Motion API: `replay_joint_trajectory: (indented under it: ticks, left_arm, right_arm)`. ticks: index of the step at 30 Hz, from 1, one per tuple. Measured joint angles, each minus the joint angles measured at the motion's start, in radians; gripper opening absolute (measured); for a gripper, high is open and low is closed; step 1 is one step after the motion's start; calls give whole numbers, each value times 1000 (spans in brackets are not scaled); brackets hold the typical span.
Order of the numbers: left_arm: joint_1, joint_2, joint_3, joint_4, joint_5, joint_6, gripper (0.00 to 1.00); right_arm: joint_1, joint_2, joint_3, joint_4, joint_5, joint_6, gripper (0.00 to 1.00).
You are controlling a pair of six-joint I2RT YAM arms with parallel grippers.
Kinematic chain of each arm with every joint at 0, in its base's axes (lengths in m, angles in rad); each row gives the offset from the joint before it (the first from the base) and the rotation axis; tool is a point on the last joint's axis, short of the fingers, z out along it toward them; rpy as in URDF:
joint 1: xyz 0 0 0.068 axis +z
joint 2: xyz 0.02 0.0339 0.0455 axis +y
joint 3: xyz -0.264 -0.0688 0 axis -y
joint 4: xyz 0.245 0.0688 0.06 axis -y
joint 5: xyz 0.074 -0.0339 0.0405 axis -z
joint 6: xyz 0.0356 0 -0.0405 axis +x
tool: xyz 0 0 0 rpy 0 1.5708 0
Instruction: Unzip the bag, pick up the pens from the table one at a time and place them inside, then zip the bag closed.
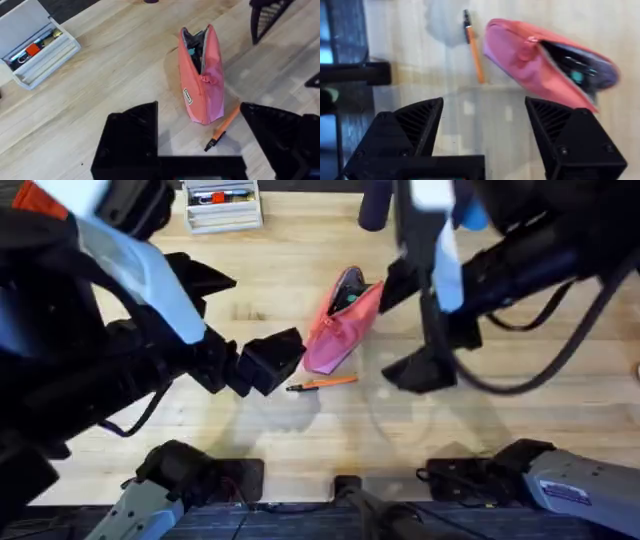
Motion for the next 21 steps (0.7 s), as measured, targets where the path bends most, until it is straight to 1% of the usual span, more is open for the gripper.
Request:
replay_joint_trajectory:
  ticks: [1, 2, 6, 11, 21]
  left_arm:
    - [0, 0, 0, 0, 0, 0, 993]
    - [0, 0, 0, 0, 0, 0, 993]
    - [0, 0, 0, 0, 0, 0, 993]
    - [0, 0, 0, 0, 0, 0, 993]
    - [0, 0, 0, 0, 0, 0, 994]
  right_arm:
    - [11, -3, -18, 6, 0, 0, 997]
    - [51, -6, -82, 36, -3, 0, 997]
    - [93, -6, -135, 83, -3, 0, 997]
    - [117, -6, -151, 88, -2, 0, 997]
    - [117, 9, -152, 91, 32, -1, 997]
